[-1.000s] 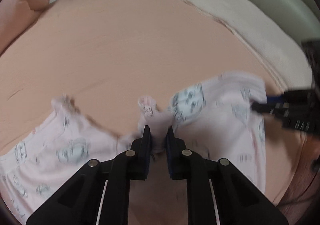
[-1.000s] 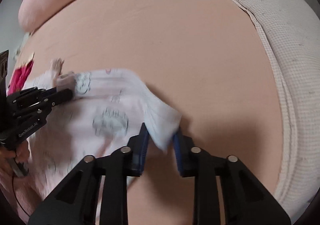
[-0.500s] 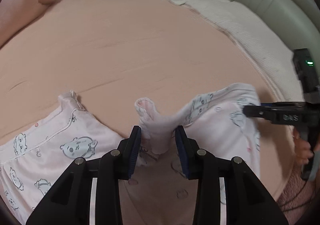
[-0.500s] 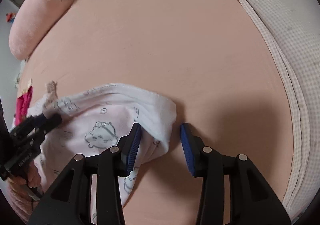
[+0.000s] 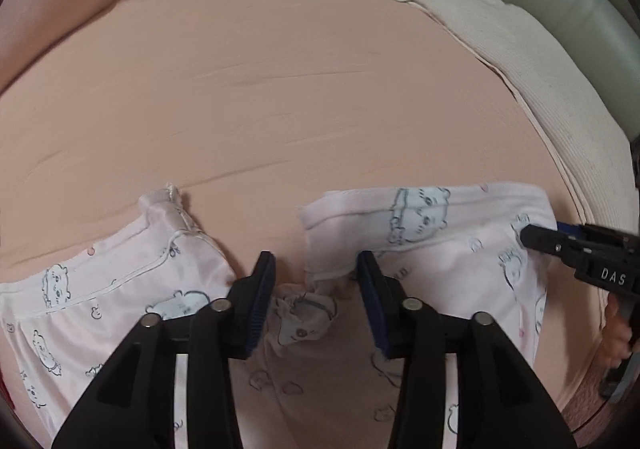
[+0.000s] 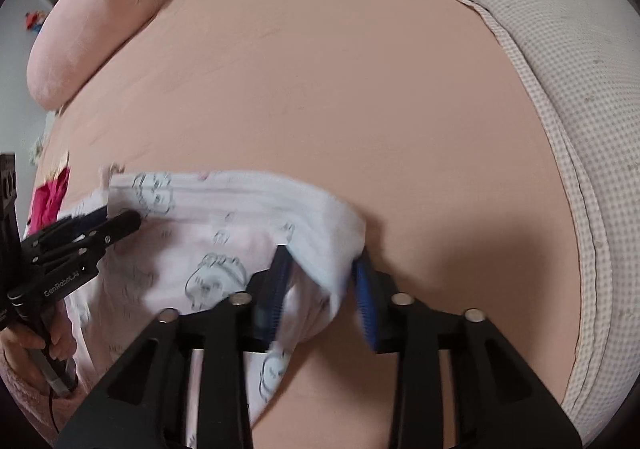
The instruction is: Fold clothes
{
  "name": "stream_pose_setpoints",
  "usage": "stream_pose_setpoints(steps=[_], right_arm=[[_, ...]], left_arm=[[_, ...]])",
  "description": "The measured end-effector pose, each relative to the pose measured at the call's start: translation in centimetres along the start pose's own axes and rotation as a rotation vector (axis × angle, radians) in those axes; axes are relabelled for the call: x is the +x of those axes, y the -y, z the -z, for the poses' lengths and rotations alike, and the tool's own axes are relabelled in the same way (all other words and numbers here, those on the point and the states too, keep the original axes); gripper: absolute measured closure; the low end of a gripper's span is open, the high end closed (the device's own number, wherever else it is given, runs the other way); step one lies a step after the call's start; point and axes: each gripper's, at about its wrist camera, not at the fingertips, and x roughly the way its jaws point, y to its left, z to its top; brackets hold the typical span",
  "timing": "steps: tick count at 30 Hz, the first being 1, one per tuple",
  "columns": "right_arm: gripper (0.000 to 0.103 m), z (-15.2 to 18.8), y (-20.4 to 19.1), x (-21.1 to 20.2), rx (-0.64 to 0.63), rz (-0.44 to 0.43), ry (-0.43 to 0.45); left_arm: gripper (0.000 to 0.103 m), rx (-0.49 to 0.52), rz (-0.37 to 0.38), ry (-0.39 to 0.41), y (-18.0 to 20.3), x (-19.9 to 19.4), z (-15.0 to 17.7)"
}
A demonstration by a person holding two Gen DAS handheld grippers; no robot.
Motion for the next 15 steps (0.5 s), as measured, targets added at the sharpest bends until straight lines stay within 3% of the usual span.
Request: stream_pose_setpoints(steps=[2,4,5,10,13,15], right_arm=[[0.061,-0.1,-0.6,0.8,-0.017,-0.010,-0.020],[0.074,0.0,-1.8,0.7,-0.065,-0.049,-0.011],[0.090,-0.1,-2.3,0.4,-0.078,-0.065,0.004],[0.095,-1.3,-2.5,-1.7,-0.042,-0.027,0.135],[0.095,-2.1,-2.4,-1.5,-0.018,-0.009,0.183],[0.095,-2.8,-2.4,0.2,-0.033,0.031,0.173]], left_arm=[[0.055,0.028,0.018,-0.008,0.5,0.4,-0.1],[0.083,0.063,0.030,-0.009,1.1,0.8,-0.3],[0.093,0.081,0.036,-0.010,1.5,1.1,-0.3],[0.094,0.069,0.014,0.071,2.3,0.2,-3.1],[0.093,0.070,0.008,0.060,2.8,1.6,-4.5],[0.085,0.083,-0.016,0.028,3.3,3.4,-5.1]])
